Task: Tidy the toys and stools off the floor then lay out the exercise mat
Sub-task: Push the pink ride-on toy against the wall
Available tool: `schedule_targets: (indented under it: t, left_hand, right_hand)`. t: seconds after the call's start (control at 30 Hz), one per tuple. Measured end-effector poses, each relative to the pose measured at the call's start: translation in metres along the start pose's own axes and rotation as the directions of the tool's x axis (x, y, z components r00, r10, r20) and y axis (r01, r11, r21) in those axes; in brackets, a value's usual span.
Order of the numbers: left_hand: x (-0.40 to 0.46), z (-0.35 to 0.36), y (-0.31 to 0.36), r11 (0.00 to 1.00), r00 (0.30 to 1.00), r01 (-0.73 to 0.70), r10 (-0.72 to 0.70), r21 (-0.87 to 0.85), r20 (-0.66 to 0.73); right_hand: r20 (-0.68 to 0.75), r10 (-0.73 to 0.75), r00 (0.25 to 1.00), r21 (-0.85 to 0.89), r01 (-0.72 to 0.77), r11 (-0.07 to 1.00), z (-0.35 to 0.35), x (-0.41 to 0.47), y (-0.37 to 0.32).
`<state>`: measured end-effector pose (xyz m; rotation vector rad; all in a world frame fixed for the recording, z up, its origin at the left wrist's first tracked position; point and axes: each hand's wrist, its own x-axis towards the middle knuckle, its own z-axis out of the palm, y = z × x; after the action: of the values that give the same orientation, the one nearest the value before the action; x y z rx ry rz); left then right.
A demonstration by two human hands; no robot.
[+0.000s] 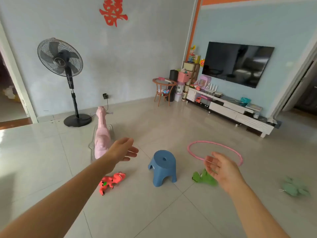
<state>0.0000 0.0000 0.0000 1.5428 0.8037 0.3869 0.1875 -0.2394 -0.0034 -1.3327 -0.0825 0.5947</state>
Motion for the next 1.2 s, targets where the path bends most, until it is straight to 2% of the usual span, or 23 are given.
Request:
schedule_targets:
  t: [0.3, 0.57, 0.8, 1.03, 1.2]
  left_hand:
    - [0.123, 0.006, 0.015, 0.998, 0.996, 0.064, -0.064, 0.0, -0.059]
    - [0.25, 0.013, 0.023, 0.99, 0.961, 0.125, -0.136, -0.063, -0.24]
    - [0.321, 0.007, 0.031, 0.983, 0.923, 0.17, -0.183, -0.068, -0.339]
    - [0.409, -0.039, 0.015, 0.971, 0.876, 0.22, -0.239, -0.095, -0.419]
    - [0.493, -0.087, 0.004, 0.962, 0.865, 0.241, -0.274, -0.131, -0.419]
  right_hand:
    - [0.013, 0.067, 0.998, -0.028, -0.067, 0.997, 0.051, 0.141, -0.001]
    - [0.169, 0.15, 0.974, -0.095, -0.136, 0.986, 0.103, 0.319, -0.021]
    - [0.269, 0.211, 0.94, -0.192, -0.163, 0.968, 0.157, 0.426, -0.038]
    - [0.332, 0.297, 0.895, -0.274, -0.21, 0.938, 0.236, 0.516, -0.014]
    - [0.327, 0.299, 0.896, -0.314, -0.195, 0.929, 0.307, 0.584, -0.008]
